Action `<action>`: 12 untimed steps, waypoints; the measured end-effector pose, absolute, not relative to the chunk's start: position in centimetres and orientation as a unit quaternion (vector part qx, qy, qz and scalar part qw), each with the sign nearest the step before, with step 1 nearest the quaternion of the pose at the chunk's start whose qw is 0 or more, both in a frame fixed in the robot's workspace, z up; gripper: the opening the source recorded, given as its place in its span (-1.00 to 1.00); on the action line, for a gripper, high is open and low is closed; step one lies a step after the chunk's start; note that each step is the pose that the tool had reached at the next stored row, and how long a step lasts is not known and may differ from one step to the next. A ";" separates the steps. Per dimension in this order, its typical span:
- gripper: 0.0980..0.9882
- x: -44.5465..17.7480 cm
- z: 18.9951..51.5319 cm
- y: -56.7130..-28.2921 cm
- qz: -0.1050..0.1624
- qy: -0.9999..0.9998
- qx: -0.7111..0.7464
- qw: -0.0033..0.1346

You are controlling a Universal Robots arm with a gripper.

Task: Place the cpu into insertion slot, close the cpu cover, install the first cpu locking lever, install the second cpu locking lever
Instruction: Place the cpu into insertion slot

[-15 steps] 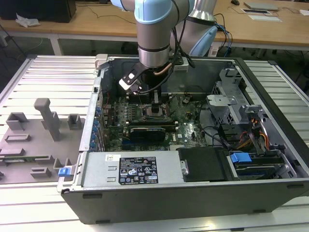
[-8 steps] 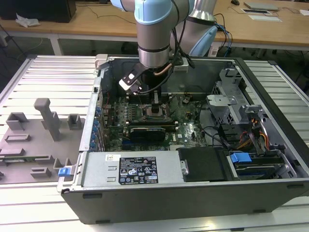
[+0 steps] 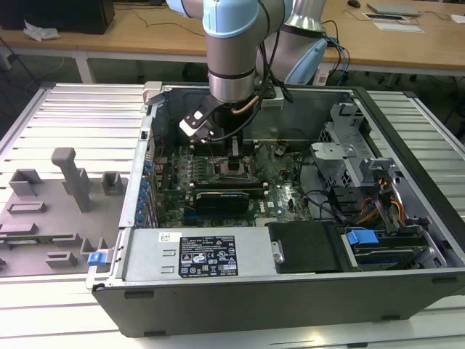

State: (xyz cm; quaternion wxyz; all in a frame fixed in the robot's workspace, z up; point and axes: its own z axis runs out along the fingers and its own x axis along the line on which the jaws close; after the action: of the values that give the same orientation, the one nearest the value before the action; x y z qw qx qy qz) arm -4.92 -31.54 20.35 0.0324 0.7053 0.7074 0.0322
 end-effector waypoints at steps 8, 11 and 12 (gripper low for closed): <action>-0.98 -4.9 23.9 -31.5 0.031 0.707 0.705 0.033; -0.98 -4.9 24.8 -31.5 0.031 0.707 0.705 0.034; -0.98 -4.9 25.1 -31.5 0.031 0.708 0.705 0.035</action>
State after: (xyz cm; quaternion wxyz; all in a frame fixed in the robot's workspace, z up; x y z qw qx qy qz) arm -4.92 -31.54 25.09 0.0345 0.7052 0.7075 0.0310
